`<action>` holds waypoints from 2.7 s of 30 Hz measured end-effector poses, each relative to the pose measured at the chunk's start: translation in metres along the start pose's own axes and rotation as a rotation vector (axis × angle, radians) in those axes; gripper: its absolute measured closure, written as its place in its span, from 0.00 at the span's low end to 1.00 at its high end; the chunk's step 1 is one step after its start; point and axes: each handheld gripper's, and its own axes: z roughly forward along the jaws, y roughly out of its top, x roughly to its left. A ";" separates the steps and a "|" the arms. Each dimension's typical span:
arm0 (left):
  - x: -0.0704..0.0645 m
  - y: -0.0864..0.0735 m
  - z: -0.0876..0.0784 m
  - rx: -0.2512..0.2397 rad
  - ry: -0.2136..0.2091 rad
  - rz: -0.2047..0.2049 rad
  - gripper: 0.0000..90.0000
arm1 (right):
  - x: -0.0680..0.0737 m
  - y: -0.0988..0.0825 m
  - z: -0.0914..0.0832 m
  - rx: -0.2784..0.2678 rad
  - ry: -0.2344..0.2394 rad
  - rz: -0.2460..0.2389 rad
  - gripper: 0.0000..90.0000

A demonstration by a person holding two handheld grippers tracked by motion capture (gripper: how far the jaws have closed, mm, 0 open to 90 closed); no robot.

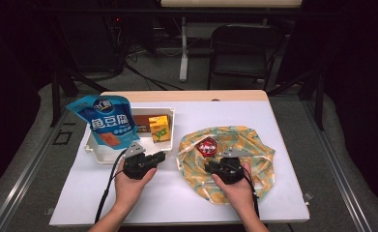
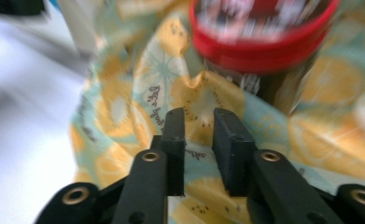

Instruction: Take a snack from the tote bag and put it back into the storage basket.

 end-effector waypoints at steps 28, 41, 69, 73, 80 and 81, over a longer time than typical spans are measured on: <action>0.002 0.000 -0.001 -0.008 -0.004 -0.012 0.91 | -0.008 0.039 0.018 -0.133 -0.133 -0.019 0.32; 0.000 0.000 -0.001 -0.001 -0.010 -0.001 0.90 | -0.008 0.032 0.046 -0.081 -0.198 -0.047 0.26; -0.005 0.004 -0.004 -0.095 -0.026 0.007 0.79 | -0.004 0.037 -0.019 -0.134 -0.134 -0.106 0.28; -0.009 0.006 -0.003 -0.111 -0.101 0.024 0.67 | 0.001 0.043 -0.031 -0.158 -0.124 -0.104 0.28; -0.022 0.014 0.001 -0.128 -0.151 0.064 0.44 | 0.009 0.049 -0.040 -0.169 -0.113 -0.100 0.28; -0.022 0.014 0.001 -0.113 -0.176 0.081 0.42 | 0.011 0.050 -0.041 -0.165 -0.111 -0.101 0.28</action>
